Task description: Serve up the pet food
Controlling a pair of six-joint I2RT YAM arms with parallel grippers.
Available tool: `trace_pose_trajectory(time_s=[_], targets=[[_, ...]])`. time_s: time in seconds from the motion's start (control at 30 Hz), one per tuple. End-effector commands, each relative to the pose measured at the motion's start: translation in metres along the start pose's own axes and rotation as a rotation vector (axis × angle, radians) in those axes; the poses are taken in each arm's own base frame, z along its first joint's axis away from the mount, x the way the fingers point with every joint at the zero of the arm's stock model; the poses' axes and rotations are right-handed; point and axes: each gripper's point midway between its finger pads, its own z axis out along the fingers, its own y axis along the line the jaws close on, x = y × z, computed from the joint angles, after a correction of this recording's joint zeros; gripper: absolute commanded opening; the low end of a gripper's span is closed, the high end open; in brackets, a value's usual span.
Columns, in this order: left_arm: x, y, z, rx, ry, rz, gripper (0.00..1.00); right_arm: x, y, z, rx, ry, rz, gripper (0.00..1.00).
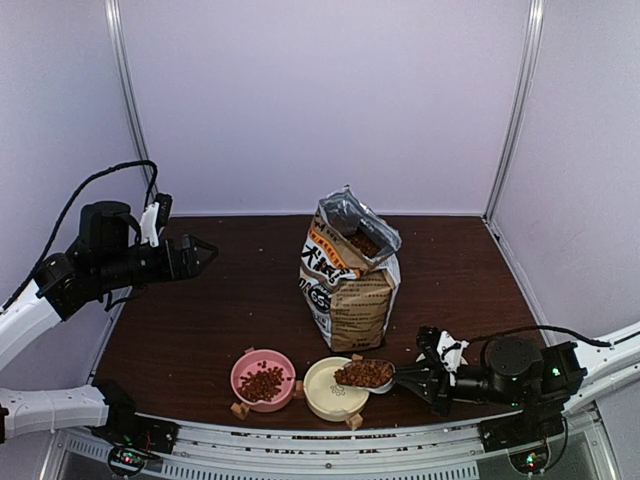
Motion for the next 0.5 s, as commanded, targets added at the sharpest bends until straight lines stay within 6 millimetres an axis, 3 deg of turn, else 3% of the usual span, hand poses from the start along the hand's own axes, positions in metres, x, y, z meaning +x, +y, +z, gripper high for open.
trace_pose_trajectory(time_s=[0.0,0.47], targets=[[-0.0173,-0.0099,-0.0072,0.034,-0.056,0.026,0.98,-0.004,-0.0012,-0.0028,0.013,0.003,0.025,0.0],[-0.0183,-0.0143,-0.0119,0.051,-0.05,0.052,0.98,-0.0011,-0.0033,-0.0014,0.044,0.085,0.024,0.0]])
